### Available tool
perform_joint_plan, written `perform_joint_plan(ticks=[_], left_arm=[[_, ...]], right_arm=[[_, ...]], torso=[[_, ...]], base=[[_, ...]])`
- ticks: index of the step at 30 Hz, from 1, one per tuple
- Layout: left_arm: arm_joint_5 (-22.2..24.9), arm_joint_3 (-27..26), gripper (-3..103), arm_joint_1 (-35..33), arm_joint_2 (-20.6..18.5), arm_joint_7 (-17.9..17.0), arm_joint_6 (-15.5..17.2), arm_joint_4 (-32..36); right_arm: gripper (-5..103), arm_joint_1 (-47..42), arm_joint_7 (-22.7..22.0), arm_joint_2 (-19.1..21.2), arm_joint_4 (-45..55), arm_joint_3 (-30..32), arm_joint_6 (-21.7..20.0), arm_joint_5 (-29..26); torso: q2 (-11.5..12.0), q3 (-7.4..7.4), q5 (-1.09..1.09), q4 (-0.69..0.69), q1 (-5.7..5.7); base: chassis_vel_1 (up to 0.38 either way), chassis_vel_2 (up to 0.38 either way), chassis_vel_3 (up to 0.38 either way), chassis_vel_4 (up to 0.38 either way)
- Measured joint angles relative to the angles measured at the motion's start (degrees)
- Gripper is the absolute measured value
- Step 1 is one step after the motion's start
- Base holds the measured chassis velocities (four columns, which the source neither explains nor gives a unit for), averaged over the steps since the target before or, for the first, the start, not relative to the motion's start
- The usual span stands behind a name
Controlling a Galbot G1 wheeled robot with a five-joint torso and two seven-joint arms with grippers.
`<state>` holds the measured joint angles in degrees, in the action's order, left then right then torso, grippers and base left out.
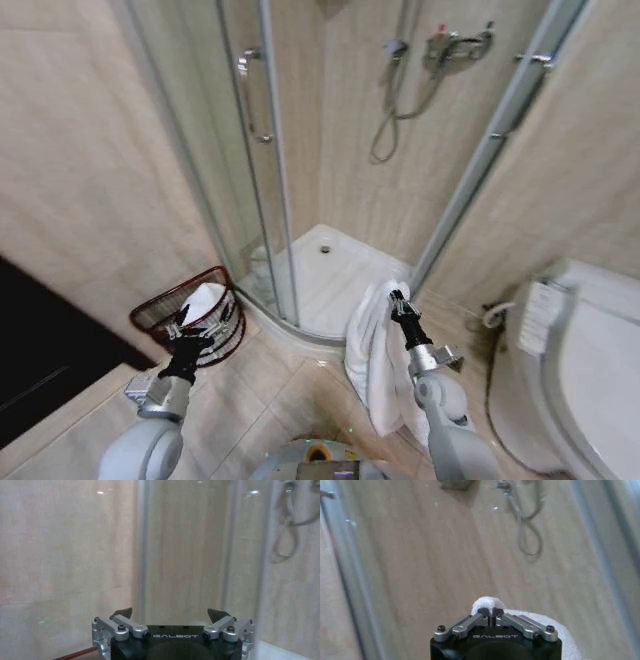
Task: Discard the used towel into the hamper.
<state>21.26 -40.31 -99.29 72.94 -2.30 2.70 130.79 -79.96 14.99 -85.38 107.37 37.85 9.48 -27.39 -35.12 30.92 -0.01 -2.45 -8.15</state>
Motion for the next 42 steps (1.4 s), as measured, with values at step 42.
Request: perform_joint_plan(ticks=[42], left_arm=[[0.0,0.0,98,-0.01,0.0,0.0,0.0,0.0]], right_arm=[[3,-1.93,-1.2,-0.09,2.15,-2.26,6.4,4.58]], torso=[[-0.01,-0.01,0.0,0.01,0.03]], base=[[0.072,-0.021,-0.021,0.073]])
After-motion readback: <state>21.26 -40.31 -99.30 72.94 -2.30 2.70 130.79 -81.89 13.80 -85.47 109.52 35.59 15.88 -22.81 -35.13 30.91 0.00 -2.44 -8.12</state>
